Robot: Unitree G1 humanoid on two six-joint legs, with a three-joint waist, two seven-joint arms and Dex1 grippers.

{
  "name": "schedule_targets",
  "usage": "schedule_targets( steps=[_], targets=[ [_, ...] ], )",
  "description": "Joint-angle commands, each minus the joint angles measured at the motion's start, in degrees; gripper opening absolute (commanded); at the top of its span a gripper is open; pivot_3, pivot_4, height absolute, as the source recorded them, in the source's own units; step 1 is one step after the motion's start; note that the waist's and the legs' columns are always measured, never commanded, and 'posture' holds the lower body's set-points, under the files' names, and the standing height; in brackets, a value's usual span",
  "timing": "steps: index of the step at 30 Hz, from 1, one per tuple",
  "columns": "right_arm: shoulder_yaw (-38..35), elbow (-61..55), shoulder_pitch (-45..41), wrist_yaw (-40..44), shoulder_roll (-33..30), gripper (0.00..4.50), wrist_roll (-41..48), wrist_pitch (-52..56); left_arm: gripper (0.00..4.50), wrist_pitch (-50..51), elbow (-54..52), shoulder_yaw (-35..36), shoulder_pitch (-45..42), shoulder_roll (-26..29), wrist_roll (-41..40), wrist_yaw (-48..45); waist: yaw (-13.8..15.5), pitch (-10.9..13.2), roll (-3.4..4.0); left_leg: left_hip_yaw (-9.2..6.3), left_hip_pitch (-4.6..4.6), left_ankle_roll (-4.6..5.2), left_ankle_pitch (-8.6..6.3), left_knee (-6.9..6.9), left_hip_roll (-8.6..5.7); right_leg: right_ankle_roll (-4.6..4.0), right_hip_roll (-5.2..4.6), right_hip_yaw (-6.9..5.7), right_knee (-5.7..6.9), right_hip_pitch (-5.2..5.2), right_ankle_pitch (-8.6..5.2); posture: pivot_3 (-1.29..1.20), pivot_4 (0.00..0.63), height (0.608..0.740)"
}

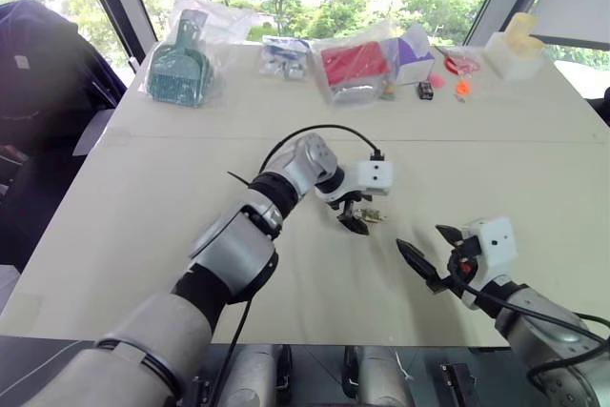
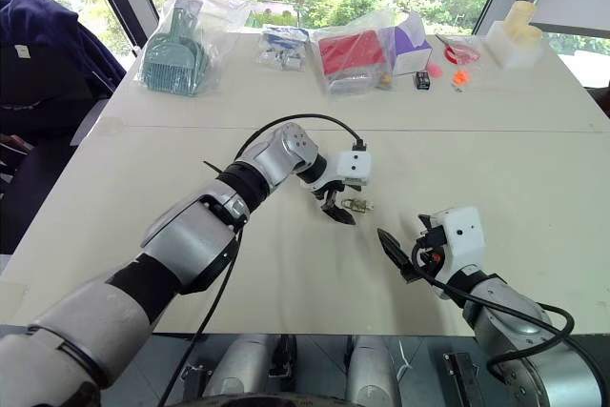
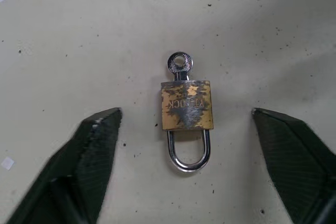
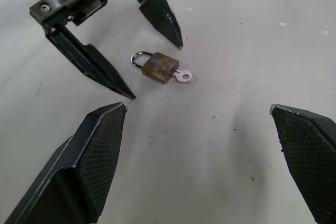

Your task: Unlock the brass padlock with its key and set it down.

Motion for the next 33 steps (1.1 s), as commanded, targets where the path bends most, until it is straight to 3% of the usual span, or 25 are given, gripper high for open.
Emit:
schedule_targets(
  steps=[1,5,6,9,15,18,23,27,33],
  targets=[
    [0.26,-0.66,-0.33,-0.31,0.61,4.5,-0.7,-1.48,2.55,0.57,0.21,0.41,1.69,-1.54,1.49,0.96,0.0,-0.01,0.01,0.0,0.0,0.03,-0.02,0.03,0.0,0.0,-0.01,0.0,0.0,0.0,0.0,0.0,0.15,0.735],
    [0.33,-0.63,-0.19,-0.17,0.59,4.5,-1.04,-1.65,0.87,-0.44,0.19,-0.38,2.86,-1.52,3.43,1.92,0.0,-0.04,0.02,-0.02,-0.07,0.15,-0.1,0.25,0.02,0.01,-0.01,-0.03,0.02,0.03,0.0,0.0,0.15,0.735],
    [0.25,-0.61,-0.22,-0.09,0.51,4.5,-1.02,-1.6,0.75,-0.75,0.13,-0.61,3.18,-1.34,3.93,2.14,0.0,-0.06,0.02,-0.02,-0.08,0.19,-0.12,0.3,0.02,0.01,-0.01,-0.03,0.02,0.04,0.0,0.0,0.15,0.735],
    [-0.03,-1.02,-0.6,-0.17,0.57,4.5,-0.11,-0.66,0.75,-2.08,-1.38,0.43,3.6,0.21,3.77,2.67,0.0,-0.14,-0.07,-0.03,-0.09,0.21,-0.14,0.39,0.02,0.0,-0.03,-0.03,0.01,0.08,0.0,0.0,0.15,0.735],
    [-0.51,0.55,-7.4,-5.73,4.33,4.5,3.14,4.65,0.75,-14.15,-13.81,7.88,5.87,9.99,-2.27,2.98,-1.29,-0.13,-0.05,0.0,-0.22,0.2,-0.14,0.39,0.1,0.0,-0.01,-0.01,0.14,-0.17,0.02,0.0,0.15,0.735],
    [-1.16,-0.22,-11.32,-5.23,7.27,4.5,10.16,6.45,0.75,-15.74,-23.19,12.62,9.49,14.51,-7.18,2.3,-1.69,-0.13,-0.01,0.0,-0.43,0.14,-0.11,0.37,0.12,0.0,-0.02,0.02,0.32,-0.48,0.03,0.0,0.15,0.735],
    [-2.66,4.05,-21.39,-7.78,10.06,4.5,21.47,10.85,0.75,-7.24,-49.29,16.78,21.99,21.54,-16.4,-2.11,-1.88,-0.16,0.06,0.05,-0.41,0.1,-0.08,0.37,0.05,0.1,-0.08,0.03,0.27,-0.38,0.11,0.0,0.15,0.735],
    [-4.9,8.37,-28.51,-11.11,10.91,4.5,30.04,12.23,0.75,-2.9,-59.31,17.19,27.14,22.82,-17.46,1.73,-1.48,-0.15,0.06,-0.02,-0.39,0.0,-0.02,0.44,0.0,-0.02,-0.07,0.01,0.24,-0.25,0.06,0.0,0.15,0.735],
    [-4.77,11.09,-31.06,-13.15,8.4,4.5,35.18,13.03,0.75,-3.93,-62.57,16.0,28.11,21.82,-15.52,7.63,-1.71,-0.16,0.08,-0.02,-0.29,0.1,-0.08,0.44,-0.03,-0.01,-0.03,0.01,0.23,-0.13,0.06,0.0,0.15,0.735]
  ],
)
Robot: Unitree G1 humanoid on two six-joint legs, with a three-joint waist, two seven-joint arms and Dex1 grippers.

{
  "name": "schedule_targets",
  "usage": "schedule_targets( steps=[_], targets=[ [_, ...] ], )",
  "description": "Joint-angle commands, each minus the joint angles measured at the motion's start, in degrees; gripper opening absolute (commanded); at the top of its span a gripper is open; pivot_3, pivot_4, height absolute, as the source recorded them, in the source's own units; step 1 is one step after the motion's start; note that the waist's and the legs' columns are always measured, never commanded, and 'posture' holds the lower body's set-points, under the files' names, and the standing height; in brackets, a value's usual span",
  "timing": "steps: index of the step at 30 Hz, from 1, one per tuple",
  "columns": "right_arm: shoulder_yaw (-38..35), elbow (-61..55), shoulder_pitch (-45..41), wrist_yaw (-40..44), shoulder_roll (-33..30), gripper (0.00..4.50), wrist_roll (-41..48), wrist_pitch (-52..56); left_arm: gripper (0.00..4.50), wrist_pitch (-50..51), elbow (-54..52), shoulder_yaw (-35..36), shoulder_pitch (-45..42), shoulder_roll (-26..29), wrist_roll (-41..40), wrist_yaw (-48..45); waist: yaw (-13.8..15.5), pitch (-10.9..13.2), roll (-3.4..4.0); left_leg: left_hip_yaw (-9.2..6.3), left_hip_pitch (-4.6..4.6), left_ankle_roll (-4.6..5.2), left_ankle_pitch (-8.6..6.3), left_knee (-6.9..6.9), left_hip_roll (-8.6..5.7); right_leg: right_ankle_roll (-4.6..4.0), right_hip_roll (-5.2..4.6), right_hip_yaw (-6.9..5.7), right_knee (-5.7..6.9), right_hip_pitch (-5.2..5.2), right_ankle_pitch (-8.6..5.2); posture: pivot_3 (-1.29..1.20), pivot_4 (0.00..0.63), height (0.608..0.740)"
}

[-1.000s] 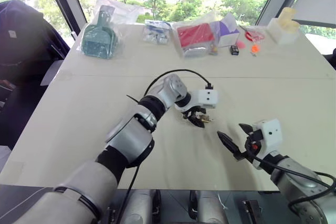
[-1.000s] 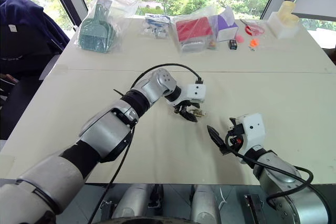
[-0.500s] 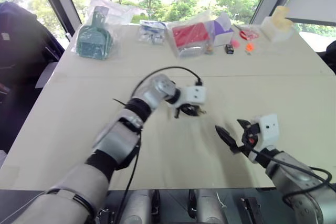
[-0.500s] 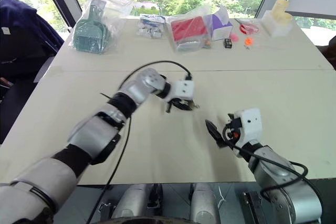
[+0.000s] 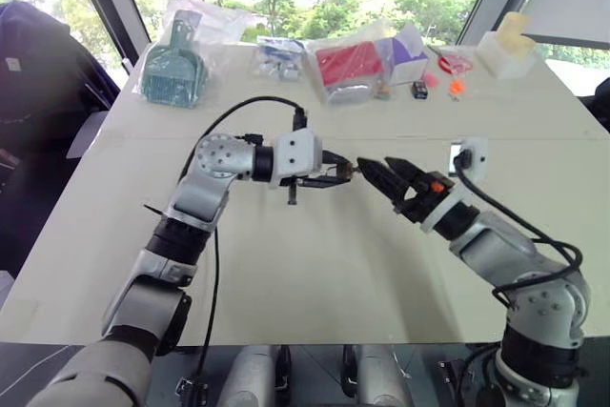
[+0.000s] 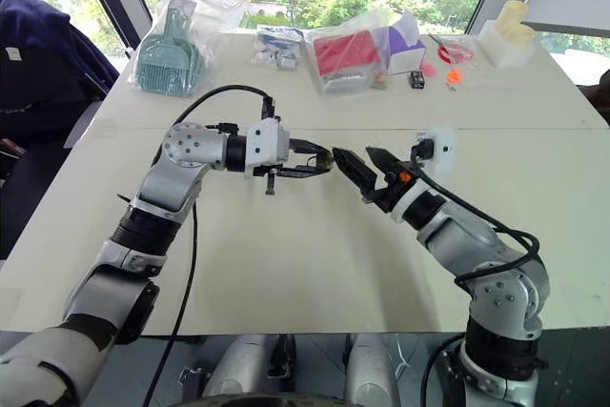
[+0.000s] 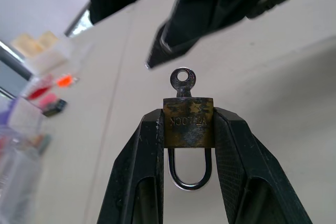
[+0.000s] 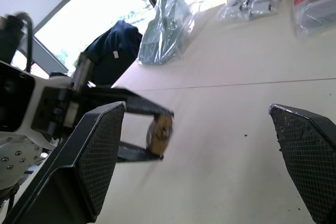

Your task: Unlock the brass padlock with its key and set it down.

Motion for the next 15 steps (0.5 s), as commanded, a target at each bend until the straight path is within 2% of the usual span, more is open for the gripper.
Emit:
schedule_targets(
  steps=[1,8,11,15],
  targets=[
    [-0.74,-0.04,-0.94,-1.33,-0.86,4.5,4.0,-0.49,0.75,0.07,-3.38,0.02,-0.43,-0.81,0.0,3.19,-0.09,0.0,0.01,0.02,0.0,0.0,0.0,-0.02,0.0,0.09,0.01,0.0,0.0,-0.01,0.05,0.0,0.15,0.735],
    [-0.93,0.2,-1.06,-4.55,-0.69,4.5,9.08,-3.1,0.75,0.19,-4.07,-1.16,0.17,-0.86,-0.81,3.62,-0.04,0.0,0.02,0.03,0.04,-0.02,0.02,-0.03,0.03,0.17,0.07,-0.01,0.02,0.01,0.09,0.0,0.15,0.735],
    [-0.57,-0.44,-0.05,-5.45,-0.3,3.6,10.45,-4.66,0.75,-0.01,-3.86,-1.27,0.11,-0.72,-0.99,3.56,-0.01,0.0,0.02,0.03,0.04,-0.02,0.02,-0.03,0.03,0.18,0.07,-0.01,0.02,0.01,0.09,0.0,0.15,0.735],
    [0.64,-1.3,1.13,-5.85,-0.18,1.52,11.92,-6.49,0.75,0.08,-3.66,-1.25,-0.37,-0.74,-1.28,3.52,-0.03,0.0,0.02,0.04,0.04,-0.02,0.02,-0.03,0.03,0.18,0.07,-0.01,0.02,0.01,0.09,0.0,0.15,0.735]
  ],
)
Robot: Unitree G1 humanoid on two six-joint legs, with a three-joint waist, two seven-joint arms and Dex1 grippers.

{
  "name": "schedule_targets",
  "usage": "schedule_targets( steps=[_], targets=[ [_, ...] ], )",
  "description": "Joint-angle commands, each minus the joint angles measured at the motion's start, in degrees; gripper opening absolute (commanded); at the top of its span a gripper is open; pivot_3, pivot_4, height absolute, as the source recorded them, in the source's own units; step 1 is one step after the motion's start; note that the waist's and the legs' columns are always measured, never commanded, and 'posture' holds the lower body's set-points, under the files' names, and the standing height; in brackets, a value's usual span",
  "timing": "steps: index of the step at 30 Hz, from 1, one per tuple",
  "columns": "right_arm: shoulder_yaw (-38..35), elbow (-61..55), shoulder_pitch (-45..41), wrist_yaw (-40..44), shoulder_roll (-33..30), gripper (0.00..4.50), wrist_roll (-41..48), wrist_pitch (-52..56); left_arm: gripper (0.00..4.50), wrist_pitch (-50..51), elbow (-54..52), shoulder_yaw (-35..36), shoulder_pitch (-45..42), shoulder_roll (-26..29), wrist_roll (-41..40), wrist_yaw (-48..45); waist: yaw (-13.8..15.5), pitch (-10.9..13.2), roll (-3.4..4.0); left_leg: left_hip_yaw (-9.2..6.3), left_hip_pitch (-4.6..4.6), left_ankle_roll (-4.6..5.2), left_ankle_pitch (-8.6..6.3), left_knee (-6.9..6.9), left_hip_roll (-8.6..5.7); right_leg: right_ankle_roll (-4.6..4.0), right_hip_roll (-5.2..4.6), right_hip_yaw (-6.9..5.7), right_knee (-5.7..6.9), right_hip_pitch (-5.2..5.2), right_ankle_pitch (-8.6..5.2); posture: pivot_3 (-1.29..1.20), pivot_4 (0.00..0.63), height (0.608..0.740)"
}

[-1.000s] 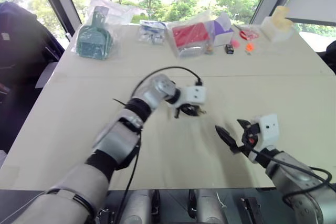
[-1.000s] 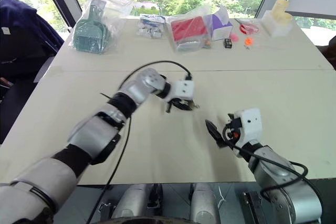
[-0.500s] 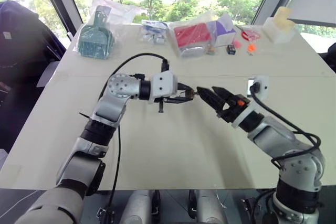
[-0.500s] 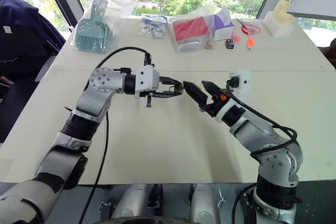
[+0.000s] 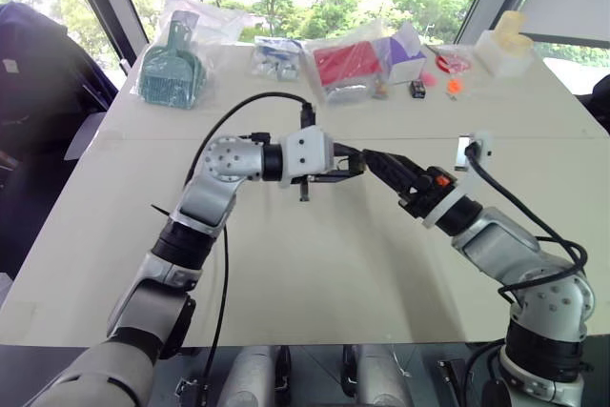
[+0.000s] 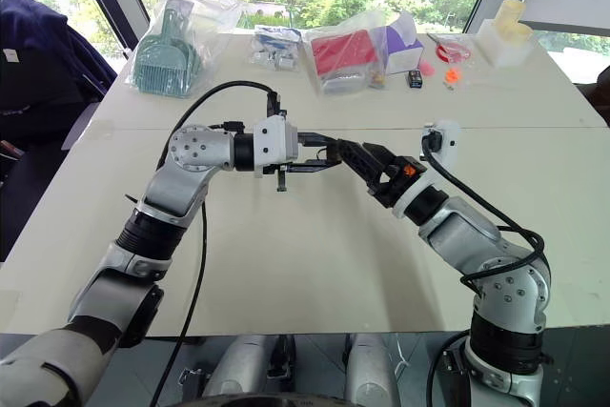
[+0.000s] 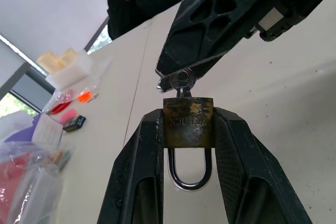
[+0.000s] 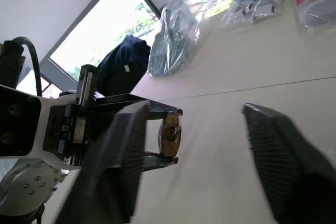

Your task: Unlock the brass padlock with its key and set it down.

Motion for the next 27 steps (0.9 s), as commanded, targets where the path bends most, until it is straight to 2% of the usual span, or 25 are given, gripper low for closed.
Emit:
schedule_targets(
  steps=[1,3,11,14,19,22,23,25,27],
  targets=[
    [0.76,-2.69,0.69,-0.24,0.22,0.97,2.15,-2.31,0.75,-0.34,-1.41,0.06,-1.17,-0.08,-1.13,0.12,-0.01,0.0,0.0,0.0,0.0,0.0,0.0,0.0,0.0,0.0,0.0,0.0,0.0,0.0,0.0,0.0,0.15,0.735],
    [1.65,-2.87,1.31,-0.26,0.19,0.06,2.23,-2.88,0.75,-0.43,-1.28,0.18,-1.47,-0.26,-1.11,0.4,-0.03,0.0,0.0,0.0,0.0,0.0,0.0,0.0,0.0,0.0,0.0,0.0,0.0,0.0,0.0,0.0,0.15,0.735],
    [4.18,-2.14,1.59,-1.3,0.4,0.06,1.2,-5.76,0.75,-0.27,-2.07,0.2,-1.33,-0.45,-1.25,0.8,-0.01,0.0,0.0,0.0,0.0,0.0,0.0,0.0,0.0,-0.02,0.0,0.0,-0.01,0.0,-0.02,0.0,0.15,0.735],
    [4.66,-1.79,1.67,-1.28,0.12,0.83,1.06,-6.54,0.75,-0.19,-2.34,0.2,-1.06,-0.48,-1.18,1.02,0.0,0.0,0.0,0.0,0.0,0.0,0.0,0.0,0.0,-0.02,0.0,0.0,-0.02,0.0,-0.02,0.0,0.15,0.735],
    [4.85,-0.92,1.54,-1.95,-0.19,3.39,1.11,-7.44,0.75,0.03,-2.45,0.31,-0.9,-0.41,-1.1,1.19,-0.01,0.0,0.0,0.0,0.0,0.0,0.0,0.0,0.0,-0.02,0.0,0.0,-0.01,0.0,-0.02,0.0,0.15,0.735],
    [4.88,-0.7,1.48,-1.97,-0.26,3.39,1.34,-7.83,0.75,0.13,-2.29,0.35,-0.98,-0.4,-1.11,1.21,-0.01,0.0,0.0,0.0,0.0,0.0,0.0,0.0,0.0,-0.03,0.0,0.0,-0.01,0.0,-0.02,0.0,0.15,0.735],
    [4.87,-0.7,1.5,-1.98,-0.24,3.12,1.42,-7.96,0.75,0.12,-2.21,0.4,-1.0,-0.39,-1.11,1.26,-0.01,0.0,0.0,0.0,0.0,0.0,0.0,0.0,0.0,-0.03,0.0,0.0,-0.01,0.0,-0.02,0.0,0.15,0.735],
    [4.78,-0.77,1.64,-1.95,-0.24,2.31,1.7,-8.2,0.75,-0.01,-1.94,0.55,-1.1,-0.39,-1.06,1.43,0.0,0.0,0.0,0.0,0.0,0.0,0.0,0.0,0.0,-0.04,0.0,0.0,-0.01,0.0,-0.03,0.0,0.15,0.735],
    [4.76,-0.9,1.8,-1.8,-0.31,1.28,1.99,-8.28,0.75,-0.12,-1.77,0.67,-1.18,-0.38,-1.02,1.6,0.0,0.0,0.0,0.0,0.0,0.0,0.0,0.0,0.0,-0.04,0.0,0.0,-0.01,0.0,-0.03,0.0,0.15,0.735]
  ],
)
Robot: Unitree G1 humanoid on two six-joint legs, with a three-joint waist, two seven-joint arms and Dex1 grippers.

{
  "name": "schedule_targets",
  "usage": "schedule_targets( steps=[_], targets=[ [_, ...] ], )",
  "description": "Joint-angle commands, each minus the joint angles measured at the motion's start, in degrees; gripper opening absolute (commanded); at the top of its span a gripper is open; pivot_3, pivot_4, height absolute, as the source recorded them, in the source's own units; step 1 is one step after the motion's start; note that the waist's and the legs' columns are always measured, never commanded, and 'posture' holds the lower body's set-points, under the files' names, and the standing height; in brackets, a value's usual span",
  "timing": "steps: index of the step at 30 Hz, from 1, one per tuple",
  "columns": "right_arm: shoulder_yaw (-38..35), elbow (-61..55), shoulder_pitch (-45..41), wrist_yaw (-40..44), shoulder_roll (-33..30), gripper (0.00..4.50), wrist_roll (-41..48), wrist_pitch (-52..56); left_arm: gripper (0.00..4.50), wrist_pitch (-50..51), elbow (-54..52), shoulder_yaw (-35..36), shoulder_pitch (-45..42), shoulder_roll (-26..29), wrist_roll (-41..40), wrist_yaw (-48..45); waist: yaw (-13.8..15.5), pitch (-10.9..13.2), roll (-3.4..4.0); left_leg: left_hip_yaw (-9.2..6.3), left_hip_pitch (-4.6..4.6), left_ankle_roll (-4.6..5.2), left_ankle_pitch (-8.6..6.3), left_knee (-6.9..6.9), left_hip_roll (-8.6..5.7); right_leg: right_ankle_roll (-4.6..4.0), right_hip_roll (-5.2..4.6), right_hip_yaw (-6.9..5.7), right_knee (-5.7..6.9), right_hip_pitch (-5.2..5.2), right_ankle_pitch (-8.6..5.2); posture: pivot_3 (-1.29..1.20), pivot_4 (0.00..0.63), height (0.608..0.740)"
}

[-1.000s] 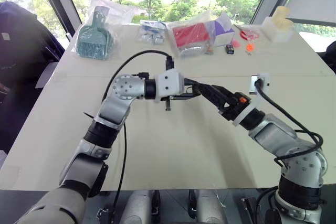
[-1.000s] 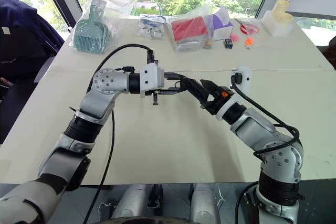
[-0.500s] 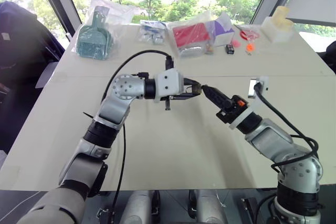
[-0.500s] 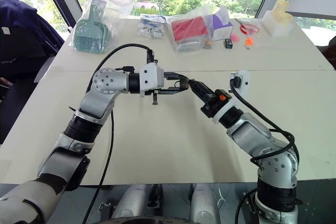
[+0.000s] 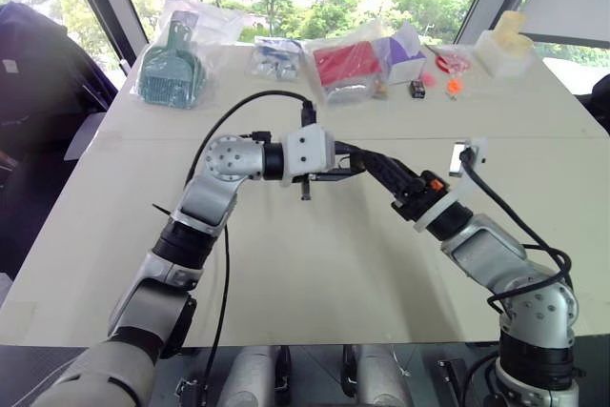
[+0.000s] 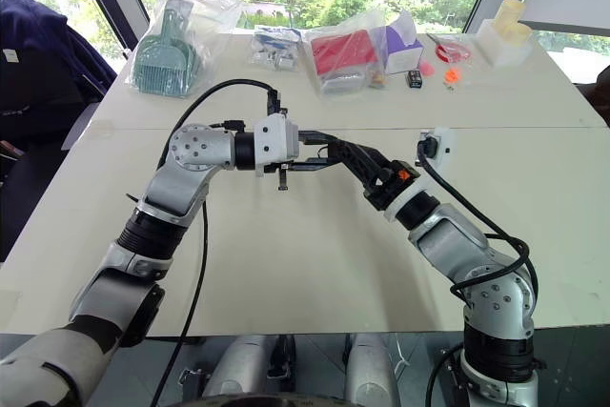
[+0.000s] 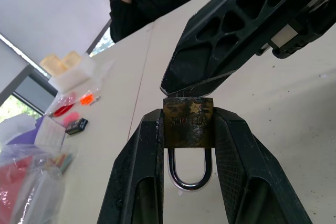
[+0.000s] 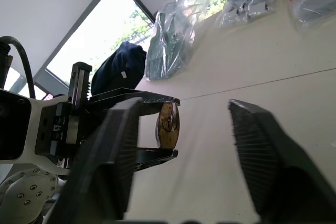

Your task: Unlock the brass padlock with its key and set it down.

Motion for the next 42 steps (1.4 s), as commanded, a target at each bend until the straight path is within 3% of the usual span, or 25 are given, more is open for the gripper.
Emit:
schedule_targets(
  steps=[1,3,7,17,22,27,32,36,39,42],
  targets=[
    [-0.31,-1.12,-0.03,0.18,-0.34,0.77,1.06,-1.2,0.75,-0.26,-1.63,0.71,-1.03,-0.01,-0.92,1.16,0.0,0.0,0.0,0.0,0.0,0.0,0.0,0.0,0.0,0.0,0.0,0.0,0.0,0.0,0.0,0.0,0.15,0.735],
    [-0.11,-1.13,0.1,0.31,-0.49,0.04,1.28,-1.16,0.75,-0.45,-1.53,0.81,-1.17,-0.19,-0.85,1.54,-0.02,0.0,0.0,0.0,0.0,0.0,0.0,0.0,0.0,0.0,0.0,0.0,0.0,0.0,0.0,0.0,0.15,0.735],
    [0.33,-0.95,0.09,0.04,-0.45,0.04,1.77,-1.2,0.75,-1.5,-1.79,0.77,-1.16,-0.45,-0.39,2.71,0.0,0.0,0.0,0.0,0.0,0.0,0.0,0.0,0.0,0.0,0.0,0.0,-0.01,0.0,0.0,0.0,0.15,0.735],
    [-1.03,2.72,-3.12,-8.33,5.17,0.04,8.16,-5.37,0.75,-16.79,0.3,0.14,-1.26,0.14,5.01,7.79,0.03,0.0,0.01,0.0,0.0,0.0,0.0,0.0,0.01,0.02,0.0,0.0,0.0,-0.01,0.01,0.0,0.15,0.735],
    [-1.72,4.37,-4.48,-13.73,8.28,0.04,12.67,-8.96,0.75,-32.25,6.5,-0.07,-3.69,0.67,14.62,17.62,0.01,0.0,0.01,0.01,0.0,-0.01,0.0,0.0,0.0,0.01,-0.01,0.0,-0.01,0.0,0.02,0.0,0.15,0.735],
    [-1.23,4.83,-6.03,-17.92,10.92,0.04,15.32,-12.13,0.75,-41.18,11.02,-0.08,-5.98,0.79,21.2,26.62,-0.04,0.01,0.02,0.03,0.0,0.0,0.0,-0.03,0.01,0.05,-0.01,0.0,0.01,-0.02,0.04,0.0,0.15,0.735],
    [0.53,3.97,-5.91,-20.39,12.42,0.04,16.58,-13.57,0.75,-45.23,13.28,-0.62,-6.93,1.32,26.09,32.45,-0.05,0.01,0.03,0.06,0.0,0.0,0.0,-0.05,0.01,0.06,-0.01,0.0,0.01,-0.02,0.05,0.0,0.15,0.735],
    [1.17,2.28,-5.29,-17.96,10.46,0.04,13.82,-13.7,0.75,-40.73,14.48,-1.61,-6.35,0.78,20.06,27.41,-0.02,0.0,0.03,0.07,0.0,0.0,0.0,-0.05,0.02,0.06,-0.01,0.0,0.01,-0.02,0.04,0.0,0.15,0.735],
    [0.44,1.43,-4.55,-14.65,6.47,0.91,11.21,-12.91,0.75,-36.46,14.81,-1.95,-6.25,0.87,15.45,22.17,-0.05,0.0,0.03,0.08,-0.01,0.0,0.0,-0.04,0.01,0.05,-0.02,0.0,-0.01,-0.01,0.04,0.0,0.15,0.735],
    [-2.2,1.09,-4.82,-11.05,0.09,2.49,13.81,-10.88,0.75,-33.62,15.21,-1.99,-6.58,1.17,12.49,18.38,-0.12,0.02,0.05,0.09,-0.01,0.02,-0.01,-0.05,0.02,0.06,-0.02,0.0,-0.04,-0.02,0.03,0.0,0.15,0.735]
  ],
)
